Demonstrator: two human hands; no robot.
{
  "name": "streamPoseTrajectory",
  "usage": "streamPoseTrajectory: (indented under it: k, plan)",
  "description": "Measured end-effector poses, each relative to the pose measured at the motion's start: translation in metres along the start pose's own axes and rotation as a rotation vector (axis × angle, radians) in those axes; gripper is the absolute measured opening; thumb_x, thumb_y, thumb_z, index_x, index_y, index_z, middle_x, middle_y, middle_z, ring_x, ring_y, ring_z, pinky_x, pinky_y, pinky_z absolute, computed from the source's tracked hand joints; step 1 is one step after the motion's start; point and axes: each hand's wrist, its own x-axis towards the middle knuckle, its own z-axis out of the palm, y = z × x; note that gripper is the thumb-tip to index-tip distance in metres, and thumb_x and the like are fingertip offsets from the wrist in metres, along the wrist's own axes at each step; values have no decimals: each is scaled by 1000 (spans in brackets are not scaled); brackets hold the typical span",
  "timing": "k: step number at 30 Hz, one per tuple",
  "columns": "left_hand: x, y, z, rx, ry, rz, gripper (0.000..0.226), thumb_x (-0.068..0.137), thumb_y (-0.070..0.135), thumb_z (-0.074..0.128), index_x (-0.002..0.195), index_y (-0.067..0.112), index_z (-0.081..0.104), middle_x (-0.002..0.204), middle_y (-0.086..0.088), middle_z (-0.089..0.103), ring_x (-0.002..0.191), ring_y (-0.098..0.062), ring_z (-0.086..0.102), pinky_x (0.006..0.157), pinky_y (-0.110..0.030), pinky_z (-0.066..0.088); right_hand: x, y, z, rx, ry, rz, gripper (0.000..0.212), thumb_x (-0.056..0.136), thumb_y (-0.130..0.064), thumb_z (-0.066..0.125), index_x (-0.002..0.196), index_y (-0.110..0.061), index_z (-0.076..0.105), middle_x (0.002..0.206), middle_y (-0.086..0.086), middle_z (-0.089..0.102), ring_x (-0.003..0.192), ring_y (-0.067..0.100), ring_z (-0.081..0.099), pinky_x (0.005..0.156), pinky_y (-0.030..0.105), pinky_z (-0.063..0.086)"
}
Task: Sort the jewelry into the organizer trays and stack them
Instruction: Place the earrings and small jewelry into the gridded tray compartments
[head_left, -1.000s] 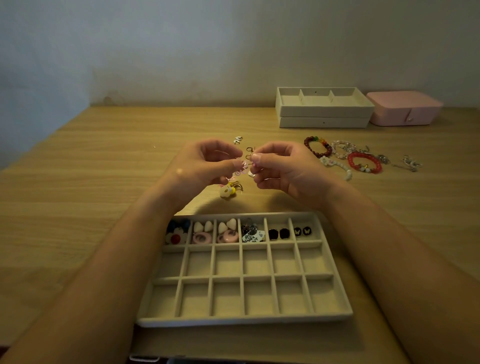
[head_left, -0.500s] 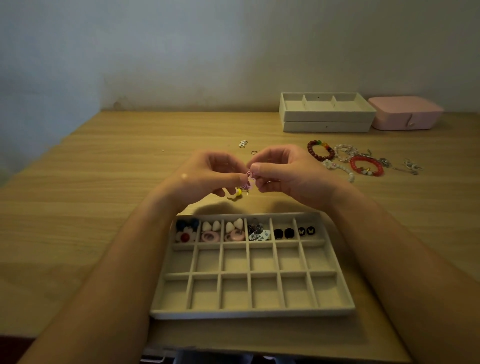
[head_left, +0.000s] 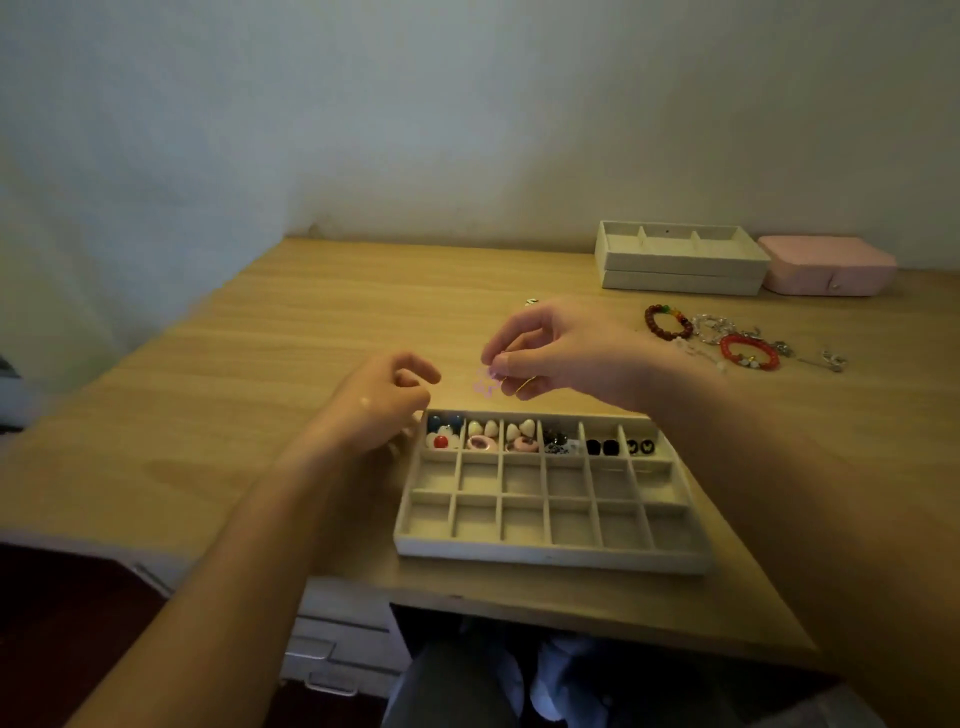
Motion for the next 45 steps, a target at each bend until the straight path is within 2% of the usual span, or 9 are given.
streamPoseTrajectory:
  k: [5,11,15,19,23,30,35,40,45]
  plan:
    - [-25,-3,-6,-55,-58,-137,20,94,14,66,113,15,60,98,-9,67,60,-14,63,48,-24,50,-6,-6,17,-7,-46,35,10,93,-2,69,101,-6,75,93,14,77,79,18,72,84,38,62]
    - [-32,7,11,-92,-87,-142,32,88,2,71,116,11,58,104,-14,66,56,-12,62,50,-22,54,-17,-7,21,-181,-85,68,11,91,-9,71,99,-15,76,80,-2,74,70,7,64,66,24,54]
    - [-32,19,30,-177,-115,-130,35,88,-1,71,119,7,56,107,-19,65,61,-17,64,52,-22,57,-22,-3,18,-381,-68,81,10,89,-16,74,92,-24,77,85,0,77,79,14,67,75,40,60]
    - [-24,24,46,-225,-124,-113,34,87,2,73,117,9,58,100,-14,65,57,-15,65,55,-24,57,-25,6,17,-515,-50,94,10,86,-16,76,89,-25,77,80,-8,72,77,9,66,65,25,52]
    - [-17,27,54,-238,-128,-108,32,87,2,73,114,11,58,101,-14,66,57,-15,65,54,-23,56,-25,17,16,-560,-23,103,10,84,-16,77,89,-25,79,84,-7,74,83,12,70,78,35,61]
    - [-15,23,54,-250,-150,-88,33,85,1,74,112,10,57,104,-21,67,53,-15,63,54,-25,57,-26,18,26,-580,-5,66,12,82,-13,78,88,-24,77,77,-9,71,71,7,66,59,22,50]
    - [-16,19,52,-245,-181,-84,40,86,9,77,121,8,56,104,-20,69,56,-16,67,53,-26,54,-25,16,35,-758,58,49,10,82,-19,76,85,-28,77,81,-15,67,80,12,66,70,33,58]
    - [-21,20,49,-219,-207,-81,40,85,10,75,120,9,57,103,-16,70,62,-17,69,54,-25,55,-29,18,39,-906,122,14,9,87,-28,74,88,-36,76,80,-18,59,83,11,57,56,23,34]
    - [-26,26,44,-146,-245,-86,38,89,6,65,125,13,54,107,-13,66,72,-20,67,62,-30,59,-25,27,39,-812,109,14,5,86,-32,77,89,-35,81,77,-19,61,83,11,59,68,29,48]
